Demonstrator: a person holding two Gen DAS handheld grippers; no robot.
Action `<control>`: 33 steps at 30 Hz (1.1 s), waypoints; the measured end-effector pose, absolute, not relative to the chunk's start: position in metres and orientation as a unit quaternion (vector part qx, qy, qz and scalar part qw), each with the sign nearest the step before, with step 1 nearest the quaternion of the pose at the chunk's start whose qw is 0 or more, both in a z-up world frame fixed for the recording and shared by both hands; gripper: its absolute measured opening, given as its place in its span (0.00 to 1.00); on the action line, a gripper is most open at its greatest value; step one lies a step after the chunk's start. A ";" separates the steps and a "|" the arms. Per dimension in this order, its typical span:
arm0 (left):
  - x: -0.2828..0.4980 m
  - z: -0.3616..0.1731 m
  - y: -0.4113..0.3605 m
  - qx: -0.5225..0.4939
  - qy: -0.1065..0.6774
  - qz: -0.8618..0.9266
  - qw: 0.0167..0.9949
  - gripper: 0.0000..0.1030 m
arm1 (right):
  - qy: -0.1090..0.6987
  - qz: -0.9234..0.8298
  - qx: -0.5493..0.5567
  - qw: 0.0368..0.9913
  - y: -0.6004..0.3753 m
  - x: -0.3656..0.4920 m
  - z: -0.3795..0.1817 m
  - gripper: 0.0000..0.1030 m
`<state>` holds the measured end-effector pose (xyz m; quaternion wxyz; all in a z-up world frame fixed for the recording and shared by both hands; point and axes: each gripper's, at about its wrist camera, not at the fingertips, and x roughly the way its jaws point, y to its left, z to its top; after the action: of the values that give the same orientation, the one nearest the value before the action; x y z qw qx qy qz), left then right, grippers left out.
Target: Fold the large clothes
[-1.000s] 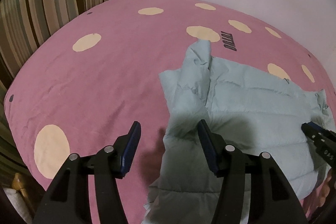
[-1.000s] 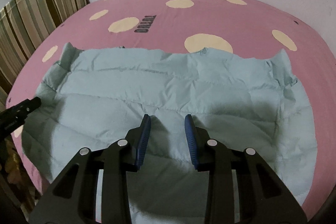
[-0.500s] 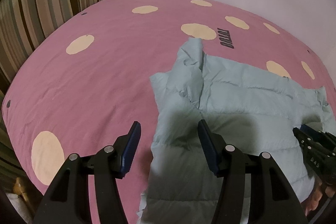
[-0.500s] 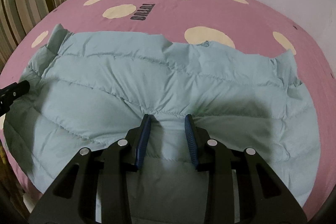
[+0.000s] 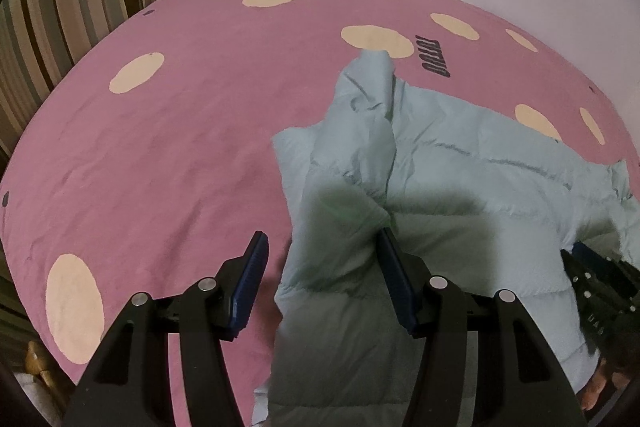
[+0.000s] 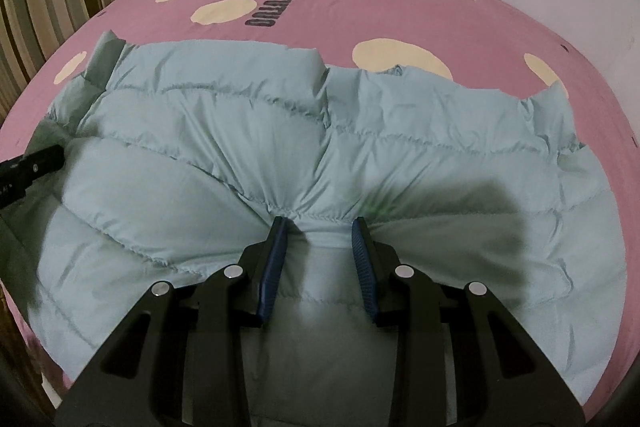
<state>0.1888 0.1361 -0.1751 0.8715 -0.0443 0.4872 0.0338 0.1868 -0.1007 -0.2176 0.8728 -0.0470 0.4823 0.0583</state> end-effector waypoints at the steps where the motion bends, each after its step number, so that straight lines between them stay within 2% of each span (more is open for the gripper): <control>1: 0.190 -0.174 0.137 -0.044 0.487 0.032 0.872 0.55 | 0.482 0.059 -0.047 0.873 -0.101 0.187 -0.218 0.33; 6: 0.198 -0.175 0.135 -0.037 0.495 0.022 0.868 0.55 | 0.482 0.059 -0.046 0.873 -0.101 0.187 -0.218 0.33; 7: 0.199 -0.177 0.135 -0.039 0.498 0.020 0.866 0.56 | 0.482 0.059 -0.046 0.873 -0.101 0.187 -0.218 0.33; 8: 0.201 -0.179 0.136 -0.042 0.501 0.019 0.864 0.62 | 0.482 0.059 -0.045 0.873 -0.101 0.187 -0.219 0.33; 11: 0.204 -0.187 0.140 -0.054 0.510 0.017 0.858 0.65 | 0.481 0.061 -0.045 0.874 -0.101 0.187 -0.220 0.33; 19: 0.207 -0.200 0.143 -0.084 0.529 0.005 0.845 0.65 | 0.478 0.060 -0.047 0.875 -0.100 0.187 -0.221 0.33; 27: 0.203 -0.194 0.138 -0.070 0.524 -0.003 0.849 0.66 | 0.475 0.058 -0.048 0.877 -0.099 0.187 -0.222 0.33; 29: 0.205 -0.199 0.137 -0.061 0.528 -0.001 0.847 0.75 | 0.474 0.057 -0.049 0.877 -0.099 0.187 -0.222 0.33; 33: 0.208 -0.207 0.138 -0.068 0.533 -0.012 0.843 0.75 | 0.475 0.057 -0.046 0.877 -0.099 0.187 -0.222 0.33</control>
<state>0.2082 0.1376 -0.2069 0.8431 -0.0678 0.5333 -0.0116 0.1875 -0.0989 -0.2221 0.8769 -0.0457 0.4751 0.0573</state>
